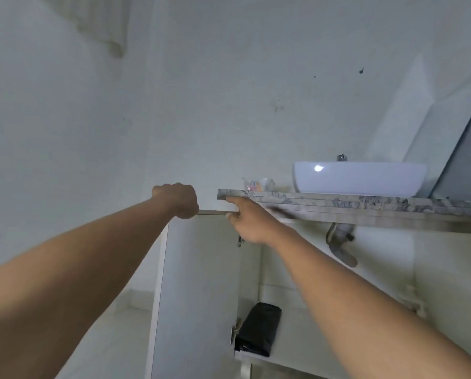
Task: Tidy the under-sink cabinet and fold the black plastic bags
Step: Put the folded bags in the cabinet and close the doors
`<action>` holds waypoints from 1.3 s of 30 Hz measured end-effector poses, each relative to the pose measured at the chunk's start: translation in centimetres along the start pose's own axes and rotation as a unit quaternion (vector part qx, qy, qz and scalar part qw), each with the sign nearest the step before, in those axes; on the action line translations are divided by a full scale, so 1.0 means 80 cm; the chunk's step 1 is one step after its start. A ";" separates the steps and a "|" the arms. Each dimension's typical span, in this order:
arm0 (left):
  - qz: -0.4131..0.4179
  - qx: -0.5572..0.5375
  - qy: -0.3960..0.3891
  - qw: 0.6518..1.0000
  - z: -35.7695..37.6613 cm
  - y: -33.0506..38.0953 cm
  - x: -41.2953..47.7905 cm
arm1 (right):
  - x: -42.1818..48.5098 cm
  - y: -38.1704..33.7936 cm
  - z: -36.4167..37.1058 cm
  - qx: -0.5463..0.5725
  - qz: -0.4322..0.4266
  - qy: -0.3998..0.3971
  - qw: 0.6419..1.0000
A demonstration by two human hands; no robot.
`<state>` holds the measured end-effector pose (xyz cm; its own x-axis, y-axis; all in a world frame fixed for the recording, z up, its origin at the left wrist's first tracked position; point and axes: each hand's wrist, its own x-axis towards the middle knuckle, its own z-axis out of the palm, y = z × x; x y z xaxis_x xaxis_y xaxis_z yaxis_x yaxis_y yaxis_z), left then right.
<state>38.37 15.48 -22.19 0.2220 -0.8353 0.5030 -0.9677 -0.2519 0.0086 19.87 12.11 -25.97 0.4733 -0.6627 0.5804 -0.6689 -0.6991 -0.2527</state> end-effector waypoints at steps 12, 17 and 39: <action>0.016 -0.400 -0.065 0.914 -0.016 0.005 -0.065 | -0.031 -0.052 0.037 0.116 -0.003 0.041 0.992; 0.060 -0.468 -0.071 0.879 -0.020 0.083 -0.073 | -0.063 0.017 0.027 0.198 0.013 0.167 0.966; 0.324 -0.187 0.034 0.927 0.148 0.422 0.048 | -0.084 0.395 -0.060 0.095 0.155 0.279 0.943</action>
<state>7.98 -2.01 -30.19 -0.4158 -0.7168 0.5597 -0.8721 0.4889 -0.0218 -7.20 -4.27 -34.14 -0.1397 -0.6355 0.7593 -0.5858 -0.5652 -0.5808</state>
